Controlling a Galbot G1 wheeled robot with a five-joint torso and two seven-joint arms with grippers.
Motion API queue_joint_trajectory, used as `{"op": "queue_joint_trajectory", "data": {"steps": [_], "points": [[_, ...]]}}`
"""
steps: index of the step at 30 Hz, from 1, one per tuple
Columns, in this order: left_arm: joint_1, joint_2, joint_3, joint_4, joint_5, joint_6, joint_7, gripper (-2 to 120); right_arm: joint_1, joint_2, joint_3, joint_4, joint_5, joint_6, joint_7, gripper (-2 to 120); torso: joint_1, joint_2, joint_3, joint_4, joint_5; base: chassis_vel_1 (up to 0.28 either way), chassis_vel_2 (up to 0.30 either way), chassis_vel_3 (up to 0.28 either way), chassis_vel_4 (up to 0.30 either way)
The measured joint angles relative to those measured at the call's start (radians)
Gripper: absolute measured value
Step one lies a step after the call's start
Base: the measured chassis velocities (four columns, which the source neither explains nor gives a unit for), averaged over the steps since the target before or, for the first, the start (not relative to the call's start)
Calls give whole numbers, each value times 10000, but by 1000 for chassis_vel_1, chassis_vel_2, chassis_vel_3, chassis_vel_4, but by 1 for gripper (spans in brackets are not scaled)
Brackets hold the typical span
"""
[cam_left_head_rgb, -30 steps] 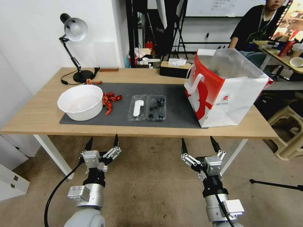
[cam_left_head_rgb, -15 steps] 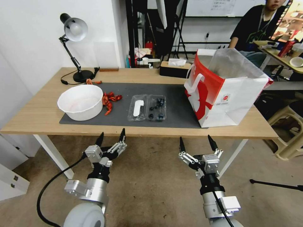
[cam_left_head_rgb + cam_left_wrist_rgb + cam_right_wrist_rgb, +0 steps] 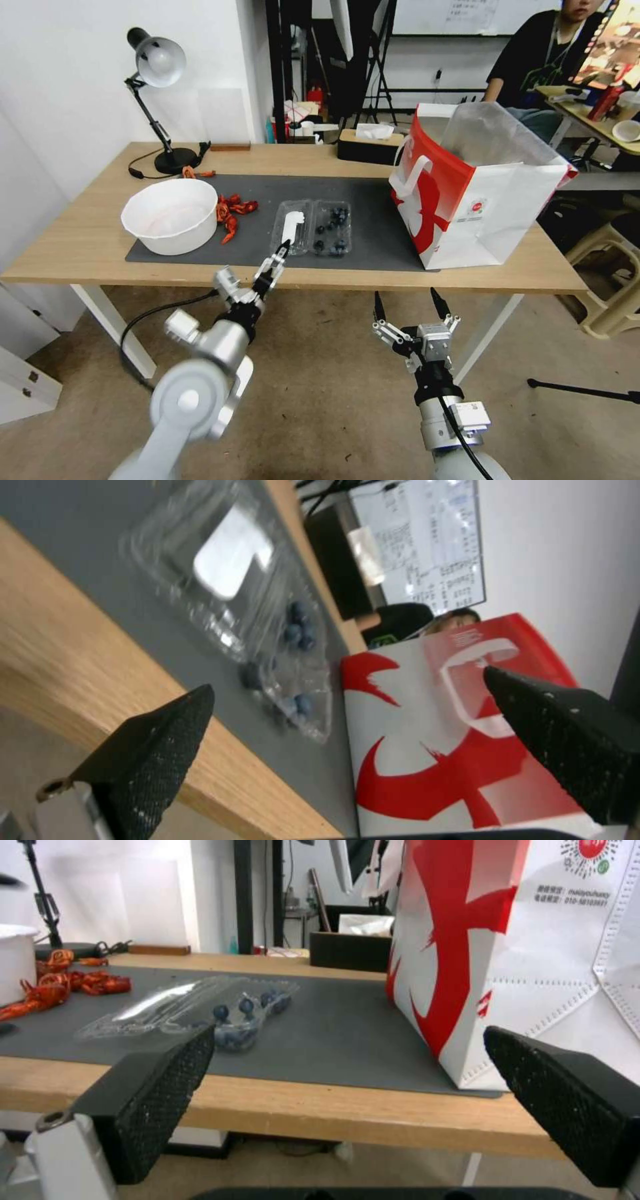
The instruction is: Close the takeout container lid, then place the container into the takeout bag.
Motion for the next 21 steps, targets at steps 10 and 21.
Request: {"op": "queue_joint_trajectory", "data": {"steps": [10, 21], "points": [[-1805, -417, 571, 1169, -1346, -167, -932, 100, -240, 136, 139, -6, -32, -100, 16, 100, 0, 0, -1, -1, 2, 0, 0, 0, 0], [-2362, -546, 711, 1806, -1345, -174, -1445, 100, -343, 179, 181, 7, -26, -131, 35, 100, 0, 0, -1, 1, 1, 0, 0, 0, 0]]}}
